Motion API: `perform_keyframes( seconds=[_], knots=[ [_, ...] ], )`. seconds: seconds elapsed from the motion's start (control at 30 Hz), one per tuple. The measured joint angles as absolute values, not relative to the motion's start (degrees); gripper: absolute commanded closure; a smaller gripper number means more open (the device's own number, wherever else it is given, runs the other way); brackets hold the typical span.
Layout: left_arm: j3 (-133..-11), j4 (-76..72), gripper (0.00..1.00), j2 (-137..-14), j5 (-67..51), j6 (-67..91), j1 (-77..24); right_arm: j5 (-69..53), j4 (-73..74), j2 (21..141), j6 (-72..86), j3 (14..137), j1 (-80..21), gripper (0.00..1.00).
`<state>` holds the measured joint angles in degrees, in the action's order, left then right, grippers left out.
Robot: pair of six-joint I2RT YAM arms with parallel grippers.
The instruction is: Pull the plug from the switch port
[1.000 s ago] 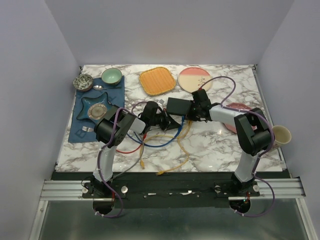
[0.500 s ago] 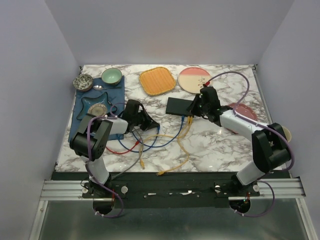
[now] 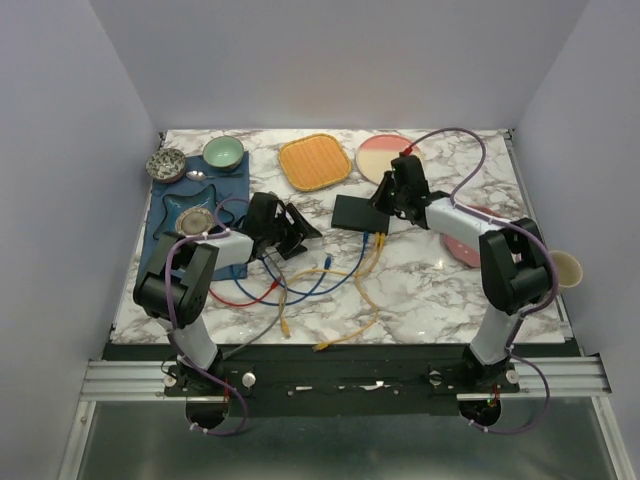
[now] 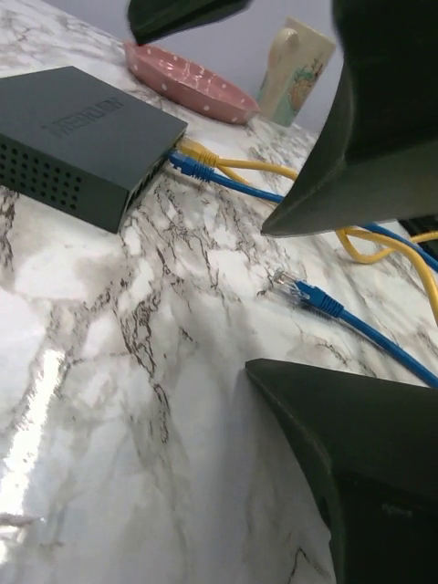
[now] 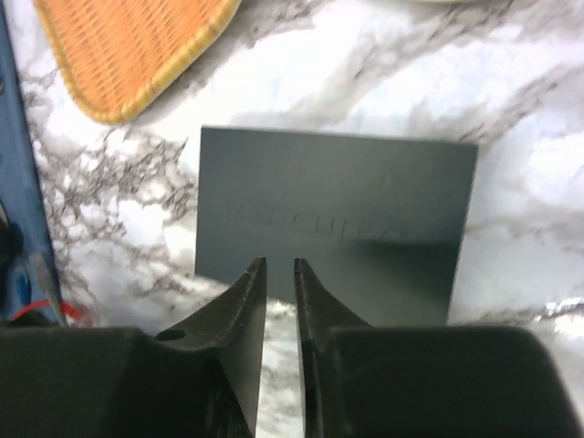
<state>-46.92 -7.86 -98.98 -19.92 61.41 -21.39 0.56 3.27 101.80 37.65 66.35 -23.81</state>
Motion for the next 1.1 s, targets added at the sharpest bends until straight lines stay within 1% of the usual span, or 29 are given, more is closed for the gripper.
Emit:
perform_keyframes(
  seconds=[0.1,0.23,0.4,0.6,0.8,1.1],
  knots=[
    [-47.35,-10.2,0.16,-98.76,-20.4,62.17,-21.43,0.27,3.6,105.69,38.44,69.8,-21.39,0.87],
    [-48.9,-14.66,0.25,-99.79,-22.28,63.88,-22.31,0.25,5.43,111.13,39.05,75.4,-18.57,0.92],
    [-53.56,-21.58,0.29,-106.1,-25.1,66.67,-26.41,-0.36,7.84,117.82,39.09,83.05,-17.06,0.93],
    [-56.73,-23.68,0.32,-113.14,-27.46,68.45,-30.11,-2.02,10.07,121.86,39.0,86.74,-17.08,0.95],
    [-59.99,-23.9,0.33,-116.68,-28.45,69.1,-29.74,-3.31,10.48,122.63,39.4,86.17,-17.15,0.96],
    [-62.37,-26.92,0.36,-120.29,-29.58,71.11,-29.76,-4.14,8.51,118.98,40.97,78.72,-16.82,0.97]
  ],
)
